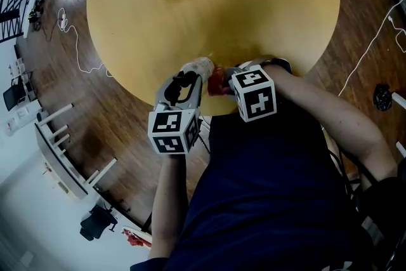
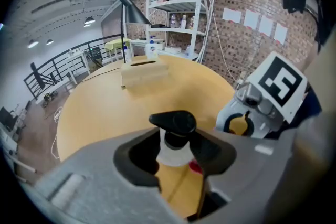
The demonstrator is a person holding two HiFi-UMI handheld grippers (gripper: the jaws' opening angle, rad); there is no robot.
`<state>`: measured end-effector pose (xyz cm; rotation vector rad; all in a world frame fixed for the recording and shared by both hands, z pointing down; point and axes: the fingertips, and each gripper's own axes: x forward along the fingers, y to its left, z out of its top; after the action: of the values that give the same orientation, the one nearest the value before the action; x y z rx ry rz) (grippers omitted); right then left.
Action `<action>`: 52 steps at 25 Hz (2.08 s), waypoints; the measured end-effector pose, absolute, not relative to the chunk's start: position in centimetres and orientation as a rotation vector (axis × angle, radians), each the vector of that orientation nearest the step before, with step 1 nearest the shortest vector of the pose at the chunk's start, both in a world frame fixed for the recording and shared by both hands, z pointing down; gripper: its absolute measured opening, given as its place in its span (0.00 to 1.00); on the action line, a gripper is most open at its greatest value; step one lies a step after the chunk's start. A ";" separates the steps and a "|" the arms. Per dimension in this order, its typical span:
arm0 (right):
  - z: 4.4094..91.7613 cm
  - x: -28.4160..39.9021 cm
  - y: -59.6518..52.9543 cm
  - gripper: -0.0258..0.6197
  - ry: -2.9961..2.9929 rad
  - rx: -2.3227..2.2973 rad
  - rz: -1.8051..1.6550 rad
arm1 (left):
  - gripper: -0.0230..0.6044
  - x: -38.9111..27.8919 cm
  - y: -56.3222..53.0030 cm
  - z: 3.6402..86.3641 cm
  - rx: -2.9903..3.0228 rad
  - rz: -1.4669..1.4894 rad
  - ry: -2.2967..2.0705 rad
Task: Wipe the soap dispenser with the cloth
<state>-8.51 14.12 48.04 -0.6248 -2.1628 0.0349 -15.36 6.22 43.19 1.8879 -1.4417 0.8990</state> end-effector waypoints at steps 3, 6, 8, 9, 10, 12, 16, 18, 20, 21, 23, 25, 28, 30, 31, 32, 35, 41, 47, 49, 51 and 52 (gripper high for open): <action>46.1 -9.7 11.7 0.14 -2.250 -0.555 0.060 | 0.31 -15.2 6.3 43.3 1.887 0.898 -1.452; 44.9 -11.1 4.6 0.14 -2.330 -0.184 0.153 | 0.31 -15.1 6.4 43.4 1.889 0.898 -1.458; 44.6 -11.4 -0.2 0.14 -2.346 0.067 0.212 | 0.31 -15.2 6.4 43.4 1.887 0.899 -1.463; 44.6 -11.5 -1.7 0.14 -2.345 0.146 0.238 | 0.31 -15.2 6.4 43.4 1.884 0.899 -1.466; 44.8 -11.7 -2.4 0.14 -2.338 0.176 0.243 | 0.31 -15.2 6.4 43.4 1.882 0.899 -1.469; 45.6 -12.1 -0.7 0.14 -2.316 0.079 0.189 | 0.31 -15.2 6.4 43.4 1.878 0.898 -1.471; 46.6 -11.6 6.8 0.14 -2.262 -0.242 -0.035 | 0.31 -15.2 6.3 43.3 1.891 0.898 -1.443; 47.1 -10.8 9.2 0.14 -2.232 -0.343 -0.090 | 0.31 -15.5 6.3 43.3 1.933 0.918 -1.406; 47.1 -9.9 12.5 0.14 -2.218 -0.528 -0.097 | 0.31 -15.5 6.3 43.4 2.000 0.951 -1.352; 47.0 -9.5 14.0 0.14 -2.208 -0.630 -0.112 | 0.31 -15.5 6.3 43.4 2.030 0.962 -1.323; 47.4 -9.3 15.1 0.14 -2.193 -0.719 -0.139 | 0.31 -15.5 6.2 43.3 2.055 0.978 -1.286; 48.4 -10.5 12.3 0.14 -2.225 -0.552 -0.097 | 0.32 -15.7 6.1 43.3 2.023 0.998 -1.305; 49.2 -11.6 3.7 0.14 -2.259 -0.034 -0.011 | 0.41 -16.3 6.3 43.2 1.927 1.044 -1.408; 48.9 -11.1 -0.4 0.14 -2.251 0.214 0.026 | 0.43 -16.0 6.7 43.2 1.893 1.052 -1.459; 48.8 -10.9 -1.0 0.14 -2.249 0.248 0.042 | 0.43 -15.7 6.9 43.2 1.881 1.046 -1.479; 49.0 -10.9 -0.6 0.14 -2.248 0.217 0.049 | 0.42 -15.6 7.0 43.2 1.868 1.036 -1.499; 50.0 -11.1 5.3 0.14 -2.230 -0.135 0.005 | 0.38 -15.3 7.2 43.3 1.864 1.011 -1.493; 50.1 -8.4 15.8 0.14 -2.124 -0.772 -0.130 | 0.32 -15.4 6.9 43.5 2.079 1.134 -1.220; 50.4 -11.1 1.1 0.14 -2.221 0.094 0.004 | 0.40 -16.8 6.9 42.4 1.874 1.095 -1.408; 49.7 -10.9 -1.4 0.14 -2.223 0.229 0.086 | 0.36 -16.6 7.3 42.5 1.778 0.993 -1.498; 49.6 -11.1 0.2 0.14 -2.226 0.122 0.078 | 0.29 -16.6 7.6 42.9 1.747 1.015 -1.543; 49.8 -11.3 2.2 0.14 -2.232 0.004 0.053 | 0.26 -16.7 7.7 43.1 1.755 1.046 -1.549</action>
<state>-11.29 2.20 49.81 0.0044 -2.2321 0.0531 -16.67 7.65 43.13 1.7552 -1.5493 1.0457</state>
